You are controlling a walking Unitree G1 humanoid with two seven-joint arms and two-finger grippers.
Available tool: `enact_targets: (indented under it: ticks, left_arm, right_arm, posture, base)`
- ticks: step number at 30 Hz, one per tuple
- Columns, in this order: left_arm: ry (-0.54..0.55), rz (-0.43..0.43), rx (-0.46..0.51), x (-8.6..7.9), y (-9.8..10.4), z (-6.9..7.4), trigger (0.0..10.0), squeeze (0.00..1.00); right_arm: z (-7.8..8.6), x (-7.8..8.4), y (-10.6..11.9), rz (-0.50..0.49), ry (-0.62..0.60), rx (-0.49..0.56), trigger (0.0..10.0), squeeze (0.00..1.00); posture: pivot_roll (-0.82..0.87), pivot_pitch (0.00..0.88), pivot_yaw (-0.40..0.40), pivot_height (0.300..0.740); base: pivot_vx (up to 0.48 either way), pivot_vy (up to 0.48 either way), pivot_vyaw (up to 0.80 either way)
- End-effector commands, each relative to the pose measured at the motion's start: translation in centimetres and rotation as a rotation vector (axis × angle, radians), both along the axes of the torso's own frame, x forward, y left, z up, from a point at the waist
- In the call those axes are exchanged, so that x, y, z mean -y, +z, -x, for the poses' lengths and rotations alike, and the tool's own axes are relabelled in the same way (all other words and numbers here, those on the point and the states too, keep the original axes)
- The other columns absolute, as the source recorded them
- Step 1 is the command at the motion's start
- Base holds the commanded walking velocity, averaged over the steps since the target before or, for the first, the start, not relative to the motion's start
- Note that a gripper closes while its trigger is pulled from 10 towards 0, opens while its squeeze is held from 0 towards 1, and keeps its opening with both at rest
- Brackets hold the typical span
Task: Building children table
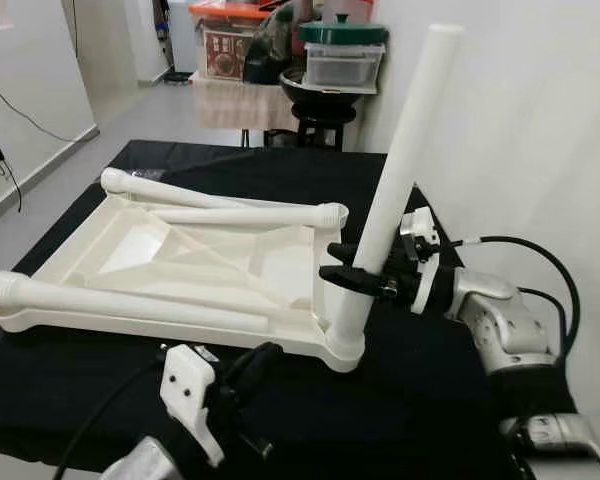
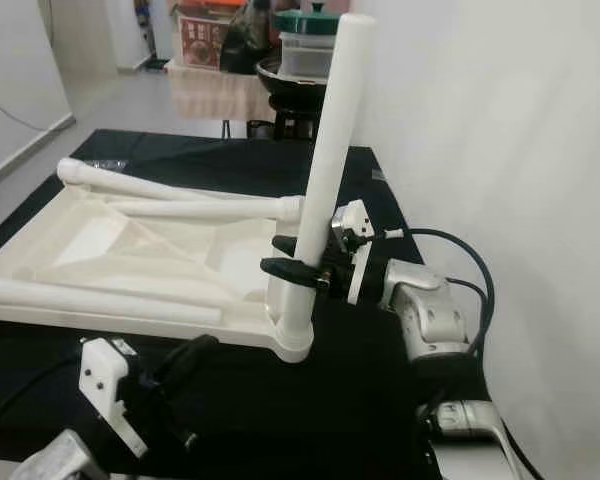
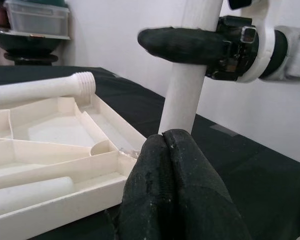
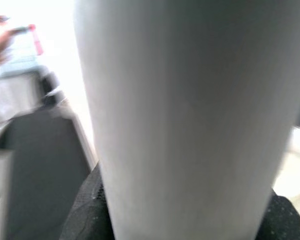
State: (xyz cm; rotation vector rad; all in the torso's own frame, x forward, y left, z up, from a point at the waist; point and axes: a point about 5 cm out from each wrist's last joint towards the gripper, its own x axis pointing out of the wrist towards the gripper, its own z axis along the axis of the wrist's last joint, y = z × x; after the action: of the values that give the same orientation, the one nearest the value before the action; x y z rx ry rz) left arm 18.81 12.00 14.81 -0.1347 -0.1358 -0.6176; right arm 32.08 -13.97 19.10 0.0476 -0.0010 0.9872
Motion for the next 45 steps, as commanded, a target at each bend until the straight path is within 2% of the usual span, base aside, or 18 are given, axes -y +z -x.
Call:
enact_targets:
  ticks: [1,2,4,10,11,16,17,23,25,26,27,28,29,37,38,40,41,45]
  left_arm:
    - [-0.01,0.0,0.009,0.0,0.1,0.1,10.0,0.0]
    - [-0.01,-0.001,0.009,-0.1,0.1,0.1,10.0,0.0]
    - [-0.009,-0.002,0.009,-0.2,0.1,0.1,10.0,0.0]
    - [-0.013,-0.002,0.007,-0.2,0.0,0.0,10.0,0.0]
    - [-0.011,-0.002,0.009,-0.2,0.0,0.0,10.0,0.0]
    - [-0.008,-0.003,0.011,-0.2,0.0,-0.1,10.0,0.0]
    - [-0.007,-0.004,0.012,-0.2,0.0,-0.1,10.0,0.0]
    - [-0.011,-0.002,0.013,-0.2,0.1,-0.2,10.0,0.0]
    - [-0.011,-0.002,0.013,-0.2,0.1,-0.2,10.0,0.0]
    - [-0.012,-0.002,0.013,-0.1,0.1,-0.2,10.0,0.0]
    - [-0.012,-0.002,0.013,-0.1,0.1,-0.2,10.0,0.0]
    - [-0.012,-0.002,0.013,-0.1,0.1,-0.2,10.0,0.0]
    - [-0.012,-0.002,0.013,-0.1,0.1,-0.2,10.0,0.0]
    - [-0.012,-0.003,0.011,-0.1,0.2,-0.1,10.0,0.0]
    - [-0.013,-0.003,0.01,-0.1,0.2,0.0,10.0,0.0]
    - [-0.013,-0.003,0.01,-0.1,0.2,0.0,10.0,0.0]
    - [-0.015,-0.003,0.009,0.0,0.3,0.0,10.0,0.0]
    - [-0.016,-0.003,0.009,0.0,0.4,0.0,10.0,0.0]
  right_arm:
    - [0.5,-1.2,-3.3,0.066,-0.313,-0.176,0.0,0.0]
    - [1.4,-1.6,-4.5,0.06,-0.548,-0.27,0.0,0.0]
    - [2.7,-2.5,-5.4,0.081,-0.634,-0.307,0.0,0.0]
    - [2.2,-3.1,-3.8,0.115,-0.572,-0.196,0.0,0.0]
    - [2.0,-2.9,-3.8,0.152,-0.596,-0.207,10.0,0.0]
    - [2.0,-3.2,-3.5,0.149,-0.572,-0.207,10.0,0.04]
    - [2.1,-3.5,-2.9,0.106,-0.523,-0.218,10.0,1.0]
    - [2.1,-4.7,0.4,-0.007,-0.199,-0.136,10.0,1.0]
    - [2.1,-4.7,0.4,-0.007,-0.199,-0.136,10.0,1.0]
    - [1.8,-4.1,1.3,-0.006,-0.059,-0.083,10.0,0.99]
    - [1.5,-3.2,1.9,0.027,0.089,-0.013,10.0,0.0]
    - [1.5,-3.2,1.9,0.027,0.089,-0.013,10.0,0.0]
    - [0.3,-1.6,2.3,0.078,0.259,0.024,10.0,0.0]
    - [-1.8,-0.6,2.5,0.081,0.312,-0.023,10.0,0.0]
    - [-2.6,-0.1,2.2,0.086,0.305,-0.062,6.4,0.0]
    - [-2.6,-0.1,2.2,0.086,0.305,-0.062,6.4,0.0]
    - [-2.9,0.4,2.1,0.09,0.314,-0.086,0.0,0.0]
    - [-3.0,1.0,2.2,0.078,0.336,-0.092,0.0,0.0]
  posture:
    - [0.0,0.0,-0.097,0.74]
    - [0.0,0.0,-0.097,0.74]
    - [-0.01,0.0,-0.093,0.74]
    - [-0.01,0.0,-0.095,0.74]
    - [-0.01,0.0,-0.094,0.74]
    - [0.0,0.0,-0.097,0.74]
    - [0.0,0.0,-0.095,0.74]
    - [0.0,0.0,-0.091,0.74]
    - [0.0,0.0,-0.091,0.74]
    - [0.0,0.0,-0.09,0.74]
    - [0.0,0.0,-0.09,0.74]
    - [0.0,0.0,-0.09,0.74]
    - [0.01,0.0,-0.09,0.74]
    - [0.02,0.0,-0.088,0.74]
    - [0.02,0.0,-0.087,0.74]
    - [0.02,0.0,-0.087,0.74]
    - [0.02,0.0,-0.082,0.74]
    - [0.02,0.0,-0.081,0.74]
  base:
    - [0.0,0.0,0.0]
    - [0.0,0.0,0.0]
    - [0.0,0.0,0.0]
    - [0.0,0.0,0.0]
    - [0.0,0.0,0.0]
    - [0.0,0.0,0.0]
    - [0.0,0.0,0.0]
    - [0.0,0.0,0.0]
    - [0.0,0.0,0.0]
    - [0.0,0.0,0.0]
    - [0.0,0.0,0.0]
    - [0.0,0.0,0.0]
    - [0.0,0.0,0.0]
    - [0.0,0.0,0.0]
    - [0.0,0.0,0.0]
    - [0.0,0.0,0.0]
    - [0.0,0.0,0.0]
    - [0.0,0.0,0.0]
